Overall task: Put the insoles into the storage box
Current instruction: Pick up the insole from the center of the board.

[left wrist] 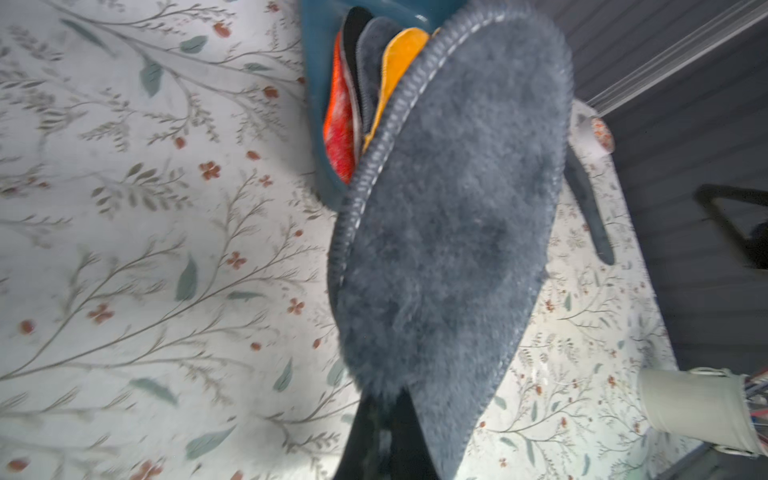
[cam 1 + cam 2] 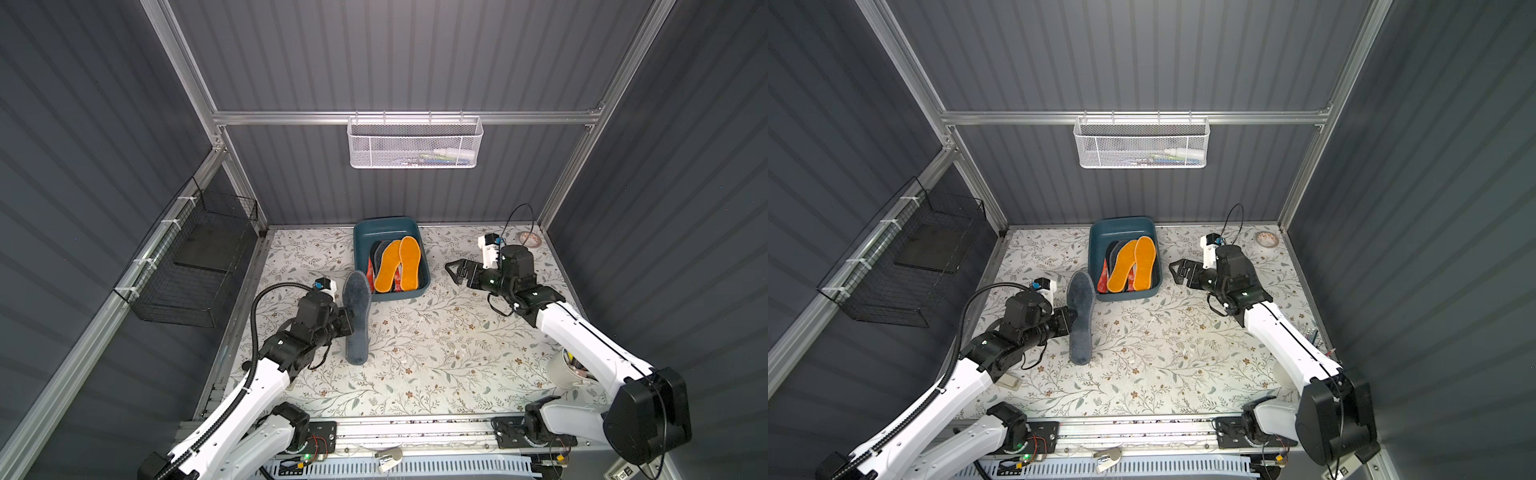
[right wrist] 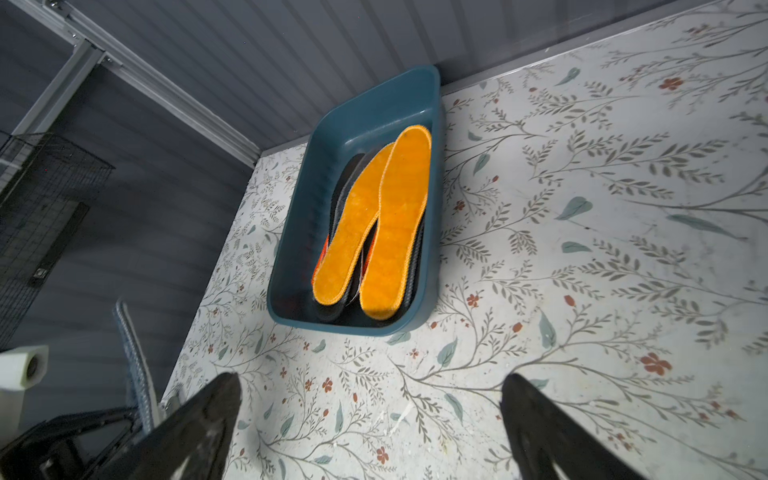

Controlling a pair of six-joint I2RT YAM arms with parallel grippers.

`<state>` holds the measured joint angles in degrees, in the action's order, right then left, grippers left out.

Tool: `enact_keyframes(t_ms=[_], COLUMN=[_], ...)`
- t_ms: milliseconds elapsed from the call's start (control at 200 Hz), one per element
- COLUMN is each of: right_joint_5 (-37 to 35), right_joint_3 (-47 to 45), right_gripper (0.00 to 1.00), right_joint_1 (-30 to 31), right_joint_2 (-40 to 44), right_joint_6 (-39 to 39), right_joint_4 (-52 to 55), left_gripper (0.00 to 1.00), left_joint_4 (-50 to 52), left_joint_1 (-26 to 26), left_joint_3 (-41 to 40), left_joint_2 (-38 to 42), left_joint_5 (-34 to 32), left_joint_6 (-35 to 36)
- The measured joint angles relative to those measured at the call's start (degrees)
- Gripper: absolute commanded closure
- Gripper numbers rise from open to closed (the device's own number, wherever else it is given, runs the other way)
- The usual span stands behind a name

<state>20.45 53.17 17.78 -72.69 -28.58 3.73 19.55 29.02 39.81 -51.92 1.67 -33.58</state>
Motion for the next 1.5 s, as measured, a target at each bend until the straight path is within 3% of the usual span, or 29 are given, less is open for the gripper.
enact_keyframes(t_ms=[245, 495, 755, 1061, 1501], right_joint_5=[8.9, 12.9, 12.8, 11.0, 7.8], right_joint_3=[-5.2, -8.1, -7.6, -4.9, -1.3], right_gripper=[0.01, 0.03, 0.29, 0.4, 0.62], right_joint_1=[0.1, 4.2, 11.6, 19.6, 21.4], right_joint_2=[4.0, 5.4, 2.0, -4.2, -12.2], right_joint_6=[-2.3, -4.5, -5.7, -6.4, -9.2], right_joint_4=[-7.3, -12.7, -16.3, -17.5, -21.0], left_gripper=[1.0, 1.0, 1.0, 1.0, 1.0], left_joint_4=[-12.9, -22.2, -23.6, -23.7, -23.7], left_joint_1=[0.0, 0.0, 0.0, 0.0, 0.0], left_joint_3=[0.4, 0.5, 0.7, 0.7, 1.1], left_joint_2=[-9.9, -13.4, -13.6, -13.7, -13.7], left_joint_5=[7.6, 12.5, 13.5, 14.3, 15.3], left_joint_6=[-0.7, -2.7, -3.1, -3.1, -3.1])
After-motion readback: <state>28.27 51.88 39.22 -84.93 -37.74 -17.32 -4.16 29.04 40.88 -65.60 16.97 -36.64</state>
